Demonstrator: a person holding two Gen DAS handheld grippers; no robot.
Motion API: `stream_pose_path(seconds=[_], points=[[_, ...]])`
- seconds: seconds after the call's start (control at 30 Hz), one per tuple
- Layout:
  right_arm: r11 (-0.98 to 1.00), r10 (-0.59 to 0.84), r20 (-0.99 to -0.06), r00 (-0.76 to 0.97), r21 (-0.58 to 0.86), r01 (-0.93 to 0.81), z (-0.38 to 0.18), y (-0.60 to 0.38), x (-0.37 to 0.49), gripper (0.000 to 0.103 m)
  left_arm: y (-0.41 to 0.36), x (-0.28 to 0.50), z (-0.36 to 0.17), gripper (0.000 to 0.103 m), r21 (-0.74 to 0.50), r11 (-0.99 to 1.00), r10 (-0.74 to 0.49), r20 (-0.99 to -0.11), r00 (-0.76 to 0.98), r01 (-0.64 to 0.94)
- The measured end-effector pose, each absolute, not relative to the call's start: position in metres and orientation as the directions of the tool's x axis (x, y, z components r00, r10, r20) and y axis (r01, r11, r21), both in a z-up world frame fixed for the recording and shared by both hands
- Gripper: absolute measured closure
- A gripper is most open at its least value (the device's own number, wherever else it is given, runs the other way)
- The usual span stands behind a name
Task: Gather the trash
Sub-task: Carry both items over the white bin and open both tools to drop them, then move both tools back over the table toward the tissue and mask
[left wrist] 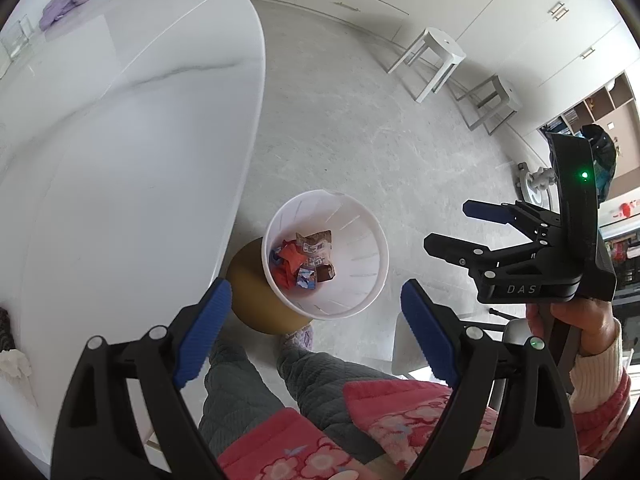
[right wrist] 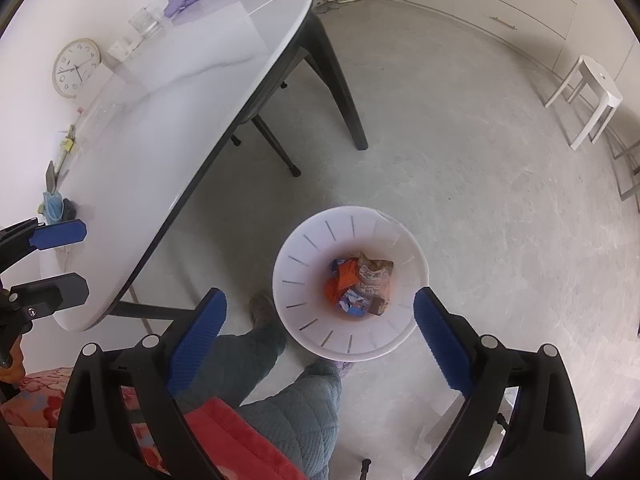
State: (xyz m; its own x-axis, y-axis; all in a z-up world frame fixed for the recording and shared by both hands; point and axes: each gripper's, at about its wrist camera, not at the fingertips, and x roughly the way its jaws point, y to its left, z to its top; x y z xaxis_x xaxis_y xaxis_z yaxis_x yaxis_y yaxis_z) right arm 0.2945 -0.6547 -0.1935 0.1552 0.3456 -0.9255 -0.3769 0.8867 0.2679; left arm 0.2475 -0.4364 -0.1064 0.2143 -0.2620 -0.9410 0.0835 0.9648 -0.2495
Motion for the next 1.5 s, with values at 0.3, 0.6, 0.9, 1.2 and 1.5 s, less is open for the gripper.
stream_pose_path(seconds=[0.3,0.6,0.9,1.2,1.5], points=[[0.884,0.330,-0.934,0.140,0.253,-0.392,-0.191,-0.643,0.297,0.009,-0.432,0.244,-0.107,0.020,-0.259,0.963,-0.269,-0.937,0.221,0.076],[0.833,0.318,-0.933,0.166,0.192,-0.518,-0.163,-0.578,0.308,0.009,-0.391,0.233,-0.090,0.020,-0.249,0.969,-0.235,-0.924,0.302,-0.008],[0.589,0.388,-0.916,0.106,0.158,-0.792,-0.129,-0.409,0.299,0.004,-0.263,0.173,-0.073,0.020,-0.189,0.924,-0.043,-0.915,0.402,-0.331],[0.324,0.381,-0.924,-0.017,0.150,-0.934,-0.127,-0.258,0.263,0.004,-0.130,0.086,-0.103,0.020,-0.162,0.735,0.108,-0.931,0.350,-0.659],[0.230,0.327,-0.943,-0.066,0.147,-0.962,-0.142,-0.179,0.243,0.004,-0.066,0.059,-0.157,0.020,-0.196,0.612,0.062,-0.954,0.293,-0.767]])
